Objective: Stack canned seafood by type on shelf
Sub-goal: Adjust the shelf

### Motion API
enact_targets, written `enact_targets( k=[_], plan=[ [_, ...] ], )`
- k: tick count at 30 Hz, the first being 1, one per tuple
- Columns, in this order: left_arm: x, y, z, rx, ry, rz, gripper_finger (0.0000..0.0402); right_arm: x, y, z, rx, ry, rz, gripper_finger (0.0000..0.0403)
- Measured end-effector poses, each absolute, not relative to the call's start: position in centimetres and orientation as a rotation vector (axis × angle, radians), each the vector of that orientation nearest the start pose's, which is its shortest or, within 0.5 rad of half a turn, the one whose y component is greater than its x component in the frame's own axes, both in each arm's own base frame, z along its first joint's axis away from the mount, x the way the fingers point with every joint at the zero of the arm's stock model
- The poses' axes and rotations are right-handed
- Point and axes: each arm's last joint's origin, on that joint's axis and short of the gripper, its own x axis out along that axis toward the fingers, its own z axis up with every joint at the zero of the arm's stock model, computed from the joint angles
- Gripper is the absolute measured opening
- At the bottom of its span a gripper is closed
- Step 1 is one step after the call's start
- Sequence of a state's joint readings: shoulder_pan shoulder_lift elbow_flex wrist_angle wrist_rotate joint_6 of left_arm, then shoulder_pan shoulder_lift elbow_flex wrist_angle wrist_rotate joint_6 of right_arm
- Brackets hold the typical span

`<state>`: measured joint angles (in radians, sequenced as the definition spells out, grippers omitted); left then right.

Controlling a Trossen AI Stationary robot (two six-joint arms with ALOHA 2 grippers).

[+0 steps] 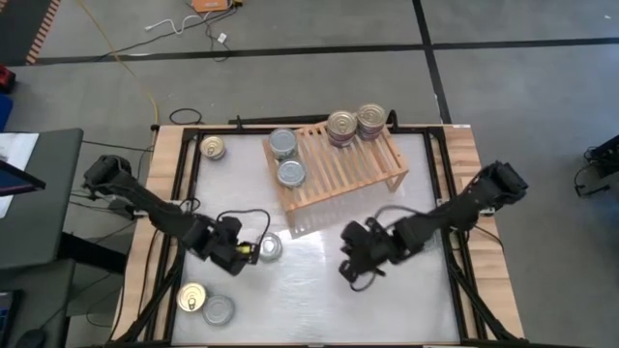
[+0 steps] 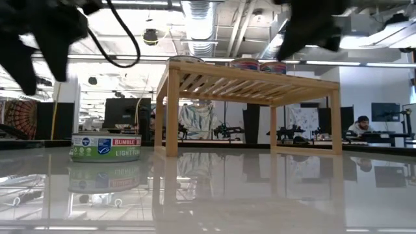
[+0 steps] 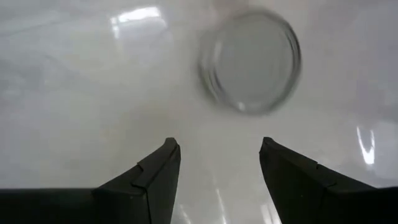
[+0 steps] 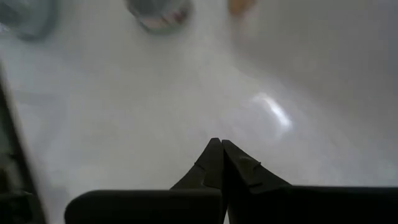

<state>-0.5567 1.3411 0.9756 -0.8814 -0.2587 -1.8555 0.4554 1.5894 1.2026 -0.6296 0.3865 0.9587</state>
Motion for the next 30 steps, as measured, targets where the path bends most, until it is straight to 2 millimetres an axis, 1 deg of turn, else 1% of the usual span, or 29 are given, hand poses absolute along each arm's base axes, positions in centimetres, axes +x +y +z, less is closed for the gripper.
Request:
enact_targets(
  k=[4,7,9,11,13,14,16,19,22,24,30],
  plan=[
    [20.1,-13.9,24.0,-1.139,0.928,0.733,0.0212,32.2,11.4,25.5,0.537,0.773,-0.265,0.0018],
    [19.4,-14.8,24.0,-1.126,0.885,0.720,0.0212,33.6,10.4,25.4,0.559,0.716,-0.224,0.0018],
    [19.1,-15.2,23.5,-1.123,0.872,0.705,0.0212,34.5,10.2,25.8,0.561,0.698,-0.211,0.0017],
    [18.7,-15.4,22.4,-1.121,0.882,0.687,0.0212,35.5,10.3,25.7,0.543,0.718,-0.202,0.0017],
    [18.5,-15.5,21.1,-1.143,0.901,0.662,0.0212,36.7,10.3,26.1,0.513,0.737,-0.196,0.0017],
    [18.4,-15.4,20.5,-1.153,0.903,0.651,0.0212,37.3,10.4,25.9,0.484,0.777,-0.207,0.0017],
    [18.1,-15.2,19.4,-1.176,0.906,0.627,0.0212,38.6,10.6,26.3,0.449,0.824,-0.222,0.0016],
    [17.8,-14.8,18.5,-1.178,0.897,0.596,0.0212,40.1,10.3,26.4,0.395,0.912,-0.252,0.0016],
    [17.3,-14.3,18.1,-1.151,0.899,0.590,0.0212,41.4,9.9,26.6,0.370,0.948,-0.275,0.0016],
    [17.0,-14.1,18.2,-1.132,0.895,0.582,0.0212,42.1,9.3,27.1,0.373,0.929,-0.297,0.0016],
    [16.6,-13.6,18.7,-1.064,0.891,0.548,0.0212,42.9,7.0,28.1,0.375,0.855,-0.391,0.0016]
  ],
)
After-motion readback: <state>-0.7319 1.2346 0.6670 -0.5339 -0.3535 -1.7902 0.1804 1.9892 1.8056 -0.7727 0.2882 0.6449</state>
